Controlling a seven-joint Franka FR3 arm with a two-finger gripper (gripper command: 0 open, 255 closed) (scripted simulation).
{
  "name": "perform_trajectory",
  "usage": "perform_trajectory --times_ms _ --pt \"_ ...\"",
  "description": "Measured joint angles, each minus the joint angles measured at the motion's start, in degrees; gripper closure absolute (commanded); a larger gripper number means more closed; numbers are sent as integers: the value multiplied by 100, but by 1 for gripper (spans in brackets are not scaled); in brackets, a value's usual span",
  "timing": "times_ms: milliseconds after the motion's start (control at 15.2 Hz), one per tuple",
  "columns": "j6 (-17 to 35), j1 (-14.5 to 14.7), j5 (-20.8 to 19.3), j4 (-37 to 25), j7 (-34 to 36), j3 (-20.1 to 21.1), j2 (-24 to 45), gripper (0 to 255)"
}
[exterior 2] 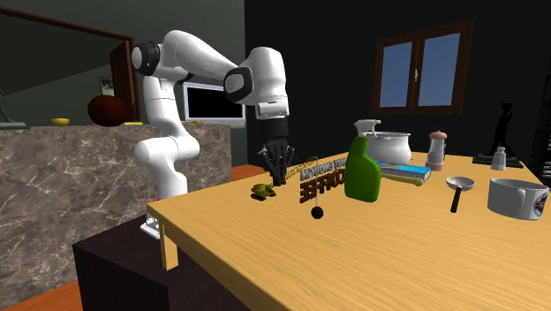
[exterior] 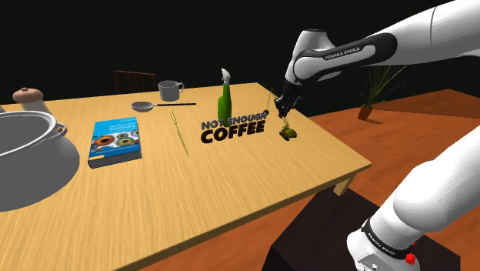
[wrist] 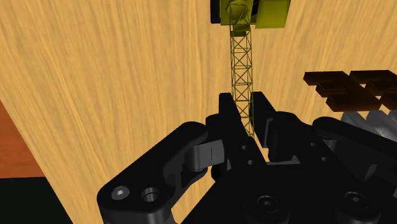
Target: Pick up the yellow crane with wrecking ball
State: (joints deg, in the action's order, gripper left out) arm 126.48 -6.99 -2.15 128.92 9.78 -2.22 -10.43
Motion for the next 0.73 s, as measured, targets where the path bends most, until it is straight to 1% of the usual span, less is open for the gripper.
perform_trajectory --times_ms 726 --pt "-852 10 9 -620 -5 16 -232 255"
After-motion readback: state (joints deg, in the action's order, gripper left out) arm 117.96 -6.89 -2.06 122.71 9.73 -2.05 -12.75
